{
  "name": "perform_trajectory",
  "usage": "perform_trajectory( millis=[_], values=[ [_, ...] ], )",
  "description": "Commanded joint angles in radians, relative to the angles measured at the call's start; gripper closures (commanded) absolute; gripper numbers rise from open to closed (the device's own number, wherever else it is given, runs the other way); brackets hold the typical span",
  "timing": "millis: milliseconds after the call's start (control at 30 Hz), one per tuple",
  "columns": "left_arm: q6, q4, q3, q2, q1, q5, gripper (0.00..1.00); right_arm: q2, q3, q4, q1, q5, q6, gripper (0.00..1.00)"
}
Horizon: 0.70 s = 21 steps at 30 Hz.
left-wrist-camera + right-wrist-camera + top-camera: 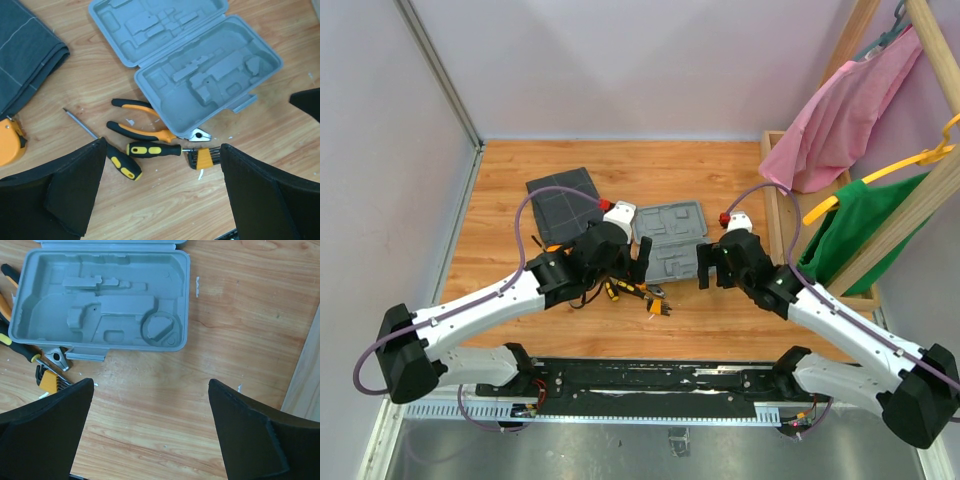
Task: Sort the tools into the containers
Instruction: Open the storage box at the center of the board.
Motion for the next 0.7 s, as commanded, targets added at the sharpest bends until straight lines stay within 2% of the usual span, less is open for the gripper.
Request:
perform_trajectory(
  millis=[0,100,233,467,667],
  values=[
    [-0.020,0.057,0.018,-0.035,-0.003,0.042,0.01,0.048,0.055,-0.059,-0.008,0.052,0.027,0.02],
    [0.016,0.044,0.040,-0.026,0.005,0.079,0.01,0.081,0.055,-0.047,-0.009,0.046,0.045,0.02],
    [0.040,-0.025,0.085,0.017,0.054,0.054,0.01,0.114,0.068,-0.060,-0.009,0.031,0.109,0.02],
    [0.033,0.007,0.077,-0.001,0.303,0.302,0.01,0.089,0.027,-0.041,-0.010,0.056,0.394,0.02],
    [0.088,-0.060,0.142,0.055,0.316,0.176,0.01,0.123,0.013,-0.070,-0.010,0.109,0.701,0.01]
  ],
)
